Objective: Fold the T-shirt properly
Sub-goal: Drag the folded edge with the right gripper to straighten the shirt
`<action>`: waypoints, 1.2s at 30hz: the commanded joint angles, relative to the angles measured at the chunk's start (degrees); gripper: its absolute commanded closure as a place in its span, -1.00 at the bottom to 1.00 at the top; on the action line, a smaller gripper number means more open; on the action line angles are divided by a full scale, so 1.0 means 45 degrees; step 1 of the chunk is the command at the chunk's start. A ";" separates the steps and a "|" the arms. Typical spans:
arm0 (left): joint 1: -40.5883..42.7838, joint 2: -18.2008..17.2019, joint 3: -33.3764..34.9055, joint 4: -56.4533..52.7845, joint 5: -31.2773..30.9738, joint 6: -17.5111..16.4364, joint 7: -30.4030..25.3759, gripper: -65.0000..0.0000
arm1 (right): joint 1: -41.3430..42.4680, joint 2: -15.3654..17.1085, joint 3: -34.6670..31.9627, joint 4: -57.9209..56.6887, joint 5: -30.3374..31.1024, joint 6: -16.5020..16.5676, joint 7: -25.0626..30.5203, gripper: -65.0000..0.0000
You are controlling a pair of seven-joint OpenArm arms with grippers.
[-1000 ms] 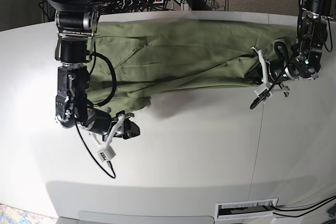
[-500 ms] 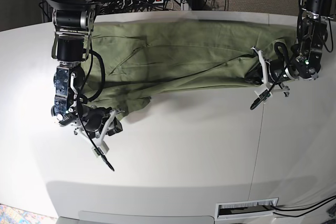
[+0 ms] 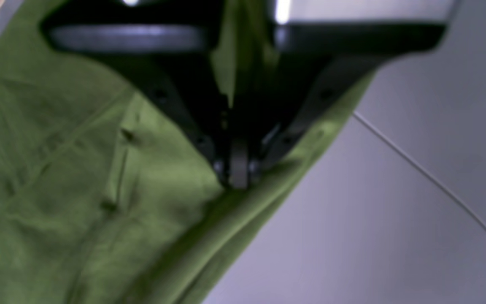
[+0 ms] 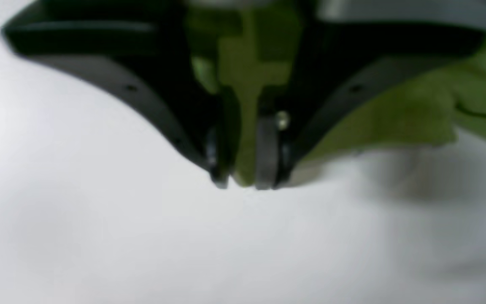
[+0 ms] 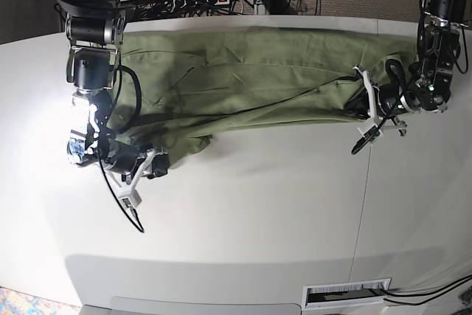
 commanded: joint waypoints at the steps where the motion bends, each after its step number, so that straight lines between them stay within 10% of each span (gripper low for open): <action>1: -0.0092 -0.0204 -0.0083 0.0078 0.0141 0.0075 0.0243 1.00 | 0.0180 0.0083 -0.0010 0.0058 0.0141 0.0022 -0.0811 0.81; 19: -0.0092 -0.0209 -0.0083 0.0078 0.0151 0.0075 0.0233 1.00 | 0.0471 0.0277 0.0005 0.0325 0.5484 0.0022 -0.5192 1.00; 27: -0.0092 -0.0204 -0.0083 0.0078 0.0151 0.0075 0.0146 1.00 | 0.0447 0.1413 0.0000 0.1880 1.0720 0.0022 -0.6410 1.00; 36: -0.0092 -0.0204 -0.0083 0.0078 0.0155 0.0075 0.0112 1.00 | 0.0010 0.3031 0.0000 0.2040 1.3250 0.0022 -0.6410 1.00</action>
